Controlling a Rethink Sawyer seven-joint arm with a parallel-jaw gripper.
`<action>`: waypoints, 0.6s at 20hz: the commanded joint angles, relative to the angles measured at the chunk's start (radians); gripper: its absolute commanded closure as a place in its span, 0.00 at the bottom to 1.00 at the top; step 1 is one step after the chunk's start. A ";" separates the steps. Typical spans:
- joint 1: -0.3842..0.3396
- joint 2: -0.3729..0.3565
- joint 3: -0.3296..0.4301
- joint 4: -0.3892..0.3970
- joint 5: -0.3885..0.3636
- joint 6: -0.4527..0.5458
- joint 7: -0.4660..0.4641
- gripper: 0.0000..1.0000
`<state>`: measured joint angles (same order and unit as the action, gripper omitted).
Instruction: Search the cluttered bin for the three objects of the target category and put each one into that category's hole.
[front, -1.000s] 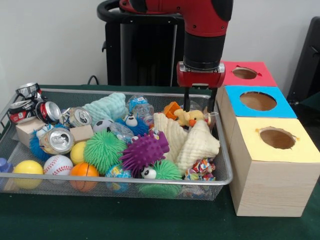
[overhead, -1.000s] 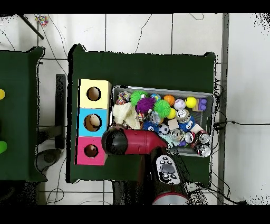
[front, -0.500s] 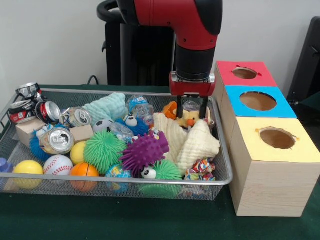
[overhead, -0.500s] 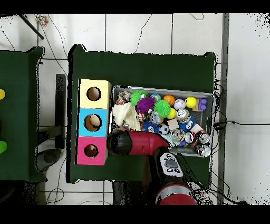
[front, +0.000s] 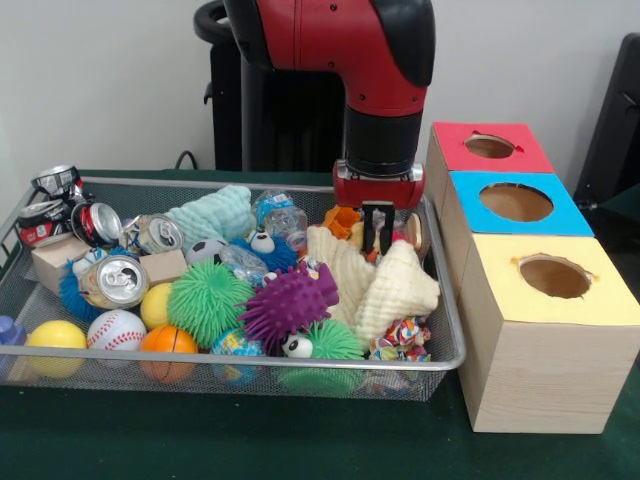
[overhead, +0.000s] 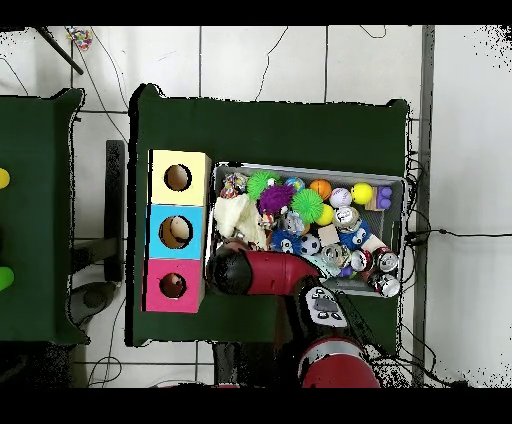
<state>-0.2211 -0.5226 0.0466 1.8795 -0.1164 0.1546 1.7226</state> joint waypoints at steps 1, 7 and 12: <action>-0.024 0.043 0.009 -0.032 -0.040 -0.020 0.097 1.00; -0.037 0.056 0.015 -0.042 -0.048 -0.009 0.078 1.00; -0.062 0.038 0.037 -0.031 -0.058 0.009 0.057 1.00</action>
<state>-0.2311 -0.5240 0.0477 1.8796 -0.1228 0.1523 1.7226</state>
